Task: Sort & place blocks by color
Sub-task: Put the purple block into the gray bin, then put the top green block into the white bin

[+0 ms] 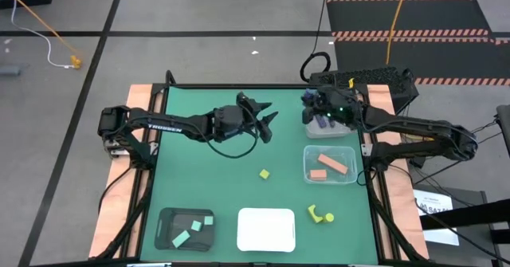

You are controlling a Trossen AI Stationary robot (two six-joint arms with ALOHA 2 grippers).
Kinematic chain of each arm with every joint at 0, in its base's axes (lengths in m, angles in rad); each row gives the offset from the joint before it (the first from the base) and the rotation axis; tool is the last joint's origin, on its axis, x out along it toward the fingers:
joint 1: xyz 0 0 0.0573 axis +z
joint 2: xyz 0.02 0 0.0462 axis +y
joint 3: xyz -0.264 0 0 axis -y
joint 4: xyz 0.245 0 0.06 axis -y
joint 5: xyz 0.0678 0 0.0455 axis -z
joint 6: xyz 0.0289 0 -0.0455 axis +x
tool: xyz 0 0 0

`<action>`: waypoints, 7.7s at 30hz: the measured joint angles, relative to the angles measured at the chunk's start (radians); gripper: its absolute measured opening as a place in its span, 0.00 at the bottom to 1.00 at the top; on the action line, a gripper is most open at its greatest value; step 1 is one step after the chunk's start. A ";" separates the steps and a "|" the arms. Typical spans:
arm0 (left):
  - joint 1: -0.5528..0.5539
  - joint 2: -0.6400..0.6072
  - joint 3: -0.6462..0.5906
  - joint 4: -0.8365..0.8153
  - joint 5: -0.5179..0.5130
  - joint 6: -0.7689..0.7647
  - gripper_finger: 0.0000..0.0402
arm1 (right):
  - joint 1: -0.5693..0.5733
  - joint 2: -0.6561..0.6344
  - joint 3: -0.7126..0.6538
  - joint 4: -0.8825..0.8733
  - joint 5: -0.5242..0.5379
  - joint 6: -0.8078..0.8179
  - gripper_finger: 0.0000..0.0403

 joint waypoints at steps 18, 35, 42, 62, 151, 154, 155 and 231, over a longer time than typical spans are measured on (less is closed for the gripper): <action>-0.026 0.000 0.000 -0.175 0.010 -0.114 0.39 | -0.077 0.006 -0.002 -0.522 0.172 0.118 0.19; -0.031 0.001 0.000 -0.514 0.351 0.027 0.40 | -0.087 0.006 -0.002 -0.517 0.095 0.146 0.58; -0.035 0.020 -0.001 -0.569 0.488 0.220 0.40 | -0.087 0.006 -0.002 -0.459 0.019 0.147 0.63; -0.092 0.253 -0.001 -0.450 0.536 0.290 0.40 | -0.084 0.014 -0.001 -0.390 -0.196 0.184 0.63; -0.217 -0.025 0.000 0.056 -0.063 0.441 0.32 | 0.353 -0.040 -0.285 0.921 -0.348 0.419 0.63; -0.230 -0.025 0.000 0.058 -0.062 0.457 0.32 | 0.357 0.013 -0.231 0.859 -0.348 0.382 0.63; -0.233 -0.025 0.000 0.057 -0.062 0.459 0.32 | 0.357 0.030 -0.211 0.830 -0.348 0.373 0.63; -0.087 -0.026 -0.001 -0.399 -0.280 -0.630 0.58 | 0.726 0.314 -0.029 0.489 -0.463 0.353 0.09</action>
